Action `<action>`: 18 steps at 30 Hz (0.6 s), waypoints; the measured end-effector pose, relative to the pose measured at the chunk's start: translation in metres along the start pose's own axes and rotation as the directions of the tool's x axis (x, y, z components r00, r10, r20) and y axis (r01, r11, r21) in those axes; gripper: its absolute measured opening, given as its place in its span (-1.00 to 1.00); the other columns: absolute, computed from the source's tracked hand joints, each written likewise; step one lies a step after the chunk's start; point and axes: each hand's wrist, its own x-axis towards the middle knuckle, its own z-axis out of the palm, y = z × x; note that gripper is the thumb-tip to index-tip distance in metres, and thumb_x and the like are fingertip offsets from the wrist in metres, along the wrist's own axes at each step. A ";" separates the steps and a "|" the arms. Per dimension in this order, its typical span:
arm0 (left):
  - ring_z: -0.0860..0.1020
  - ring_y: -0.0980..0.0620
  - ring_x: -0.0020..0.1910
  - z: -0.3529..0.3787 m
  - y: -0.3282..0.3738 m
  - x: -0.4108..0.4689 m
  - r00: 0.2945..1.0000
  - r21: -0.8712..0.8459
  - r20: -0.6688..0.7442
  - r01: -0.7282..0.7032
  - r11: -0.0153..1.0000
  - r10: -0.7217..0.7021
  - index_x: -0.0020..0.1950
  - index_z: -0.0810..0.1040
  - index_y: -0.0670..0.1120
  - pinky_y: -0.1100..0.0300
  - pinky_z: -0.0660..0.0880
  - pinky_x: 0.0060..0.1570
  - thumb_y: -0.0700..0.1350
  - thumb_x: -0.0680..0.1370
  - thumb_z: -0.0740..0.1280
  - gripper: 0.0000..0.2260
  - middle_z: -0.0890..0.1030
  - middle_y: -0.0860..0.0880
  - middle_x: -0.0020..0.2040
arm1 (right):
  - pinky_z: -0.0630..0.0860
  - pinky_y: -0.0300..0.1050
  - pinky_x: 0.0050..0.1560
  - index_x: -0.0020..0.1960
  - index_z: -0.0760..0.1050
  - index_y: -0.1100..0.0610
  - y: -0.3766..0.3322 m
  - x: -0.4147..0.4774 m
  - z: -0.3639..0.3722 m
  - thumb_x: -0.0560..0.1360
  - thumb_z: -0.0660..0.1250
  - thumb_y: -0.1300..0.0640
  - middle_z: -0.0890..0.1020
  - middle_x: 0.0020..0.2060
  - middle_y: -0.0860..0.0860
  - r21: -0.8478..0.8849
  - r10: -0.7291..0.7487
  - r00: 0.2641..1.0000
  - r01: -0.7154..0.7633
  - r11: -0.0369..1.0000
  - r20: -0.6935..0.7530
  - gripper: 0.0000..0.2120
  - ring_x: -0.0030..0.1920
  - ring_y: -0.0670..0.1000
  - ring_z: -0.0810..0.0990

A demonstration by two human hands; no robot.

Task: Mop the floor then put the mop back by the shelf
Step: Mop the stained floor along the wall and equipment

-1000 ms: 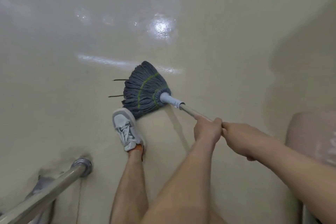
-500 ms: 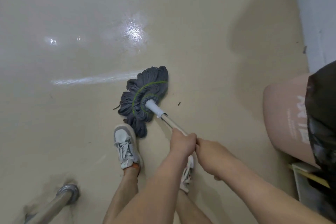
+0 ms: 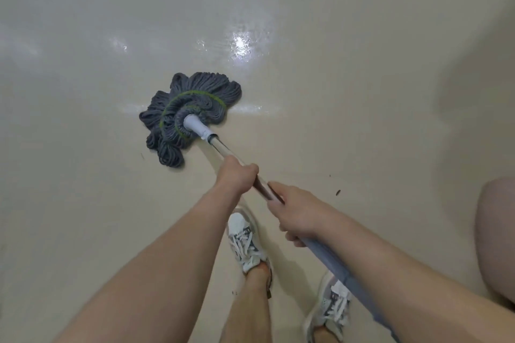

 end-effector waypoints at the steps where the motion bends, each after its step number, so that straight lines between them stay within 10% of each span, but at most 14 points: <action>1: 0.51 -0.17 -0.09 -0.010 0.007 0.009 1.000 -0.006 0.011 0.001 1.000 -0.001 0.16 0.43 -0.27 0.09 0.42 -0.12 -0.15 0.49 0.28 -0.71 0.53 -0.24 -0.04 | 0.60 0.10 -0.34 0.14 0.35 0.07 -0.014 0.006 -0.002 0.58 0.06 0.15 0.48 -0.25 0.14 0.000 -0.005 0.999 0.005 1.000 -0.039 -0.82 -0.37 0.18 0.54; 6: 0.54 -0.21 0.00 -0.064 0.027 0.040 0.990 0.045 -0.087 -0.111 0.993 0.115 0.37 0.27 -0.21 0.02 0.47 -0.05 -0.08 0.56 0.19 -0.58 0.55 -0.21 0.07 | 0.47 -0.08 -0.39 0.17 0.41 0.09 -0.104 0.053 -0.003 0.60 0.03 0.17 0.42 -0.36 0.03 -0.010 -0.106 0.990 0.105 0.994 -0.096 -0.75 -0.41 0.13 0.50; 13: 0.58 -0.28 0.06 -0.114 0.044 0.060 0.987 -0.129 -0.120 -0.118 0.985 0.103 -0.28 0.32 -0.09 -0.02 0.51 -0.12 -0.17 0.48 0.25 -0.84 0.53 -0.19 -0.16 | 0.47 -0.11 -0.42 0.07 0.43 0.01 -0.150 0.083 0.013 0.59 0.01 0.11 0.47 -0.28 0.09 0.159 -0.047 0.983 0.075 0.984 -0.175 -0.77 -0.39 0.12 0.47; 18: 0.53 -0.24 0.17 -0.042 0.077 0.036 0.985 -0.114 0.020 -0.167 0.979 0.171 0.32 0.37 -0.24 0.05 0.48 -0.02 -0.11 0.58 0.19 -0.65 0.52 -0.22 0.22 | 0.37 -0.25 -0.55 0.09 0.47 -0.07 -0.095 0.055 -0.037 0.63 0.04 0.02 0.43 -0.38 0.05 0.202 -0.001 0.956 0.063 0.977 -0.292 -0.77 -0.51 0.07 0.39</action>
